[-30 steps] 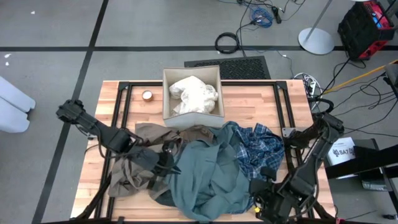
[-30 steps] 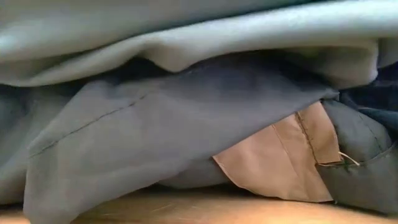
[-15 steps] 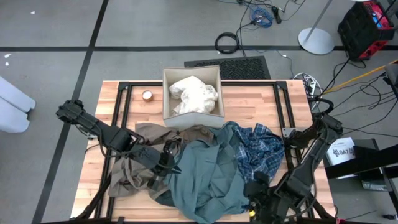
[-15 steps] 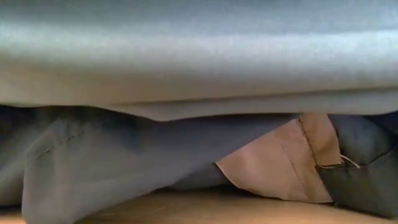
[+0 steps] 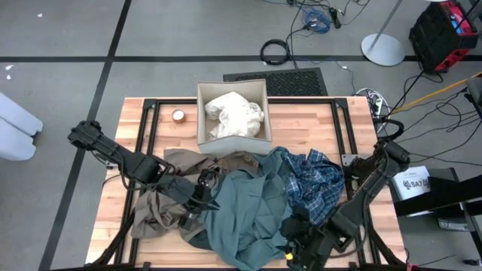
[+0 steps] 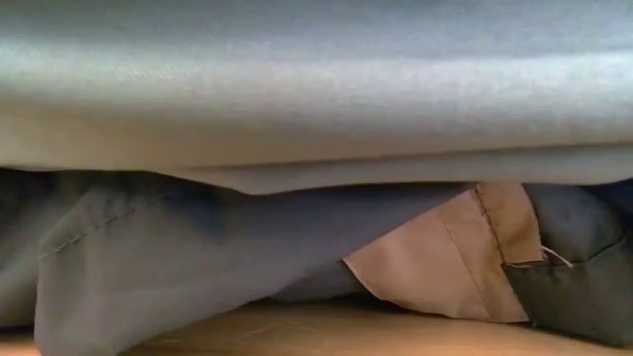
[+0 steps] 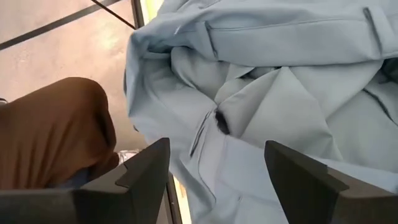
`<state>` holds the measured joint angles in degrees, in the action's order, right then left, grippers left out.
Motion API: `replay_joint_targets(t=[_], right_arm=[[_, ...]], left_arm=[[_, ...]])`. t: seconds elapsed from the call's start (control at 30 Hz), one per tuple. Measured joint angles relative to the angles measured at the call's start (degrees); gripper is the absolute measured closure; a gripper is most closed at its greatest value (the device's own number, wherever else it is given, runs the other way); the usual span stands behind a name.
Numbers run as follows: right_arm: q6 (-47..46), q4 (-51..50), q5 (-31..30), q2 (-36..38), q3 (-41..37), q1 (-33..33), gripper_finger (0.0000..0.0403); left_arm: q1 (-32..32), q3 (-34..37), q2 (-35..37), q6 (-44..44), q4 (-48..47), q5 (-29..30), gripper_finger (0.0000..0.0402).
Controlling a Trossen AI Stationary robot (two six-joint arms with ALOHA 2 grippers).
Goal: Sort clothes
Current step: Put the green pants into the laundry bin
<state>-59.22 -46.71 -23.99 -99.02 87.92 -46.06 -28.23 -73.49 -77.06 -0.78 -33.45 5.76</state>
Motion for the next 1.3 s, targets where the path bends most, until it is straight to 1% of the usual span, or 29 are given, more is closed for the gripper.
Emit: replay_joint_targets(t=[0.1, 0.23, 0.33, 0.5, 0.57, 0.63, 0.7, 0.77, 0.93, 1.03, 1.1, 1.17, 1.3], right_arm=[[0.8, 0.1, 3.9, 0.0, 0.0, 1.5, 0.0151], [4.7, 0.2, 8.3, 0.0, 0.0, 2.4, 0.0151], [6.3, 0.1, 9.4, 0.0, 0.0, 2.8, 0.0151], [4.4, -1.2, 13.5, 0.2, 0.0, 5.7, 0.0151], [1.7, -3.5, 13.9, 0.2, 0.0, 6.9, 0.0150], [-0.3, -6.2, 16.5, 0.2, 0.0, 8.0, 0.0146], [-1.8, -7.8, 19.0, 0.2, 0.0, 8.7, 0.0135], [-3.1, -8.0, 20.0, 0.2, 0.0, 9.3, 0.0117], [-4.4, -8.4, 24.1, 0.3, 1.7, 10.1, 0.0052], [-5.4, -8.2, 23.1, 0.3, 2.9, 10.0, 0.0021], [-9.6, -8.1, 20.6, 0.3, 3.1, 9.8, 0.0010], [-14.0, -8.8, 19.4, -0.2, 3.1, 9.4, 0.0008], [-20.7, -8.3, 19.4, -2.0, 3.1, 8.4, 0.0014]], left_arm=[[0.0, 0.0, 0.0, 0.2, 0.0, 0.0, 0.0359], [0.6, 0.0, 0.0, 2.0, 0.1, 0.0, 0.0359], [1.4, 0.0, 0.0, 2.6, 0.1, 0.0, 0.0359], [2.5, 0.0, 0.0, 3.1, 0.1, 0.0, 0.0359], [3.3, 0.0, 0.0, 3.2, 0.1, 0.0, 0.0359], [4.1, 0.0, 0.0, 3.0, 0.0, 0.0, 0.0359], [4.6, 0.0, 0.0, 2.8, 0.0, 0.0, 0.0359], [5.0, 0.0, 0.0, 2.8, 0.0, -0.5, 0.0359], [5.4, 0.0, 0.0, 2.8, 0.0, -1.4, 0.0359], [5.4, 0.0, 0.0, 2.7, 0.0, -1.4, 0.0359], [5.4, 0.0, 0.0, 2.7, 0.0, -1.5, 0.0359], [5.4, 0.0, 0.0, 2.6, 0.0, -1.7, 0.0359], [5.4, 0.0, 0.0, 2.7, 0.0, -2.7, 0.0359]])
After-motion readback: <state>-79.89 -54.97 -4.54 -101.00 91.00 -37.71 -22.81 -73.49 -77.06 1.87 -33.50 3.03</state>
